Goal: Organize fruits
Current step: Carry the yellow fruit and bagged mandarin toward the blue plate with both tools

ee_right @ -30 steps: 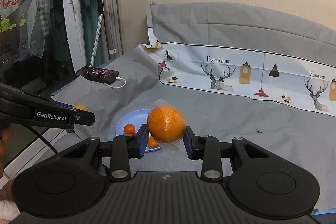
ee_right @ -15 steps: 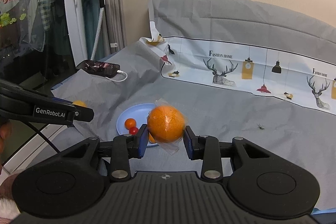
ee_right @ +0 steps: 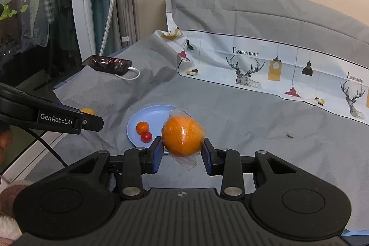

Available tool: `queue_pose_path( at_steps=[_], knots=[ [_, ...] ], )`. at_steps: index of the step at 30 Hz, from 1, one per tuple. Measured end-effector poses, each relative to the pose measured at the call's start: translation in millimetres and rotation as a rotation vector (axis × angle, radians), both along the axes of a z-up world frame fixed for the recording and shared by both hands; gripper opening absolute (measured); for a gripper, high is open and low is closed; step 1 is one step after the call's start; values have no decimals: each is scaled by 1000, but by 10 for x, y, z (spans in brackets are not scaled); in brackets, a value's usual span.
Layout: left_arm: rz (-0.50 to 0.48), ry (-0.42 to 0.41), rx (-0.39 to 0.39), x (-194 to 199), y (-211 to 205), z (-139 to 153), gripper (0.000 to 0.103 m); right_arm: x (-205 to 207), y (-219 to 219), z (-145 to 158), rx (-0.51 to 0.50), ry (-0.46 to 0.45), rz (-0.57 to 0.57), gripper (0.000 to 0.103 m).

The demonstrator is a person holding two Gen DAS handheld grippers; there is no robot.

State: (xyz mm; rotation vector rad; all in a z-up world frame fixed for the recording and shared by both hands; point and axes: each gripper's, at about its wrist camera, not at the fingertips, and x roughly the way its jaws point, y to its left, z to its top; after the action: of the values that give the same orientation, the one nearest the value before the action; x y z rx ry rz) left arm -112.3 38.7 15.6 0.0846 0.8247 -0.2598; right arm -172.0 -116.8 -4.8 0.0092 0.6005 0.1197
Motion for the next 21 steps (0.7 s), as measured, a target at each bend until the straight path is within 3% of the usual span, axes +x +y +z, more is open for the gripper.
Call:
queue_pose_path(
  at_steps=[21],
  knots=[
    [25, 132, 6, 577, 52, -277, 28, 447, 36, -203, -31, 100, 12, 37]
  ],
)
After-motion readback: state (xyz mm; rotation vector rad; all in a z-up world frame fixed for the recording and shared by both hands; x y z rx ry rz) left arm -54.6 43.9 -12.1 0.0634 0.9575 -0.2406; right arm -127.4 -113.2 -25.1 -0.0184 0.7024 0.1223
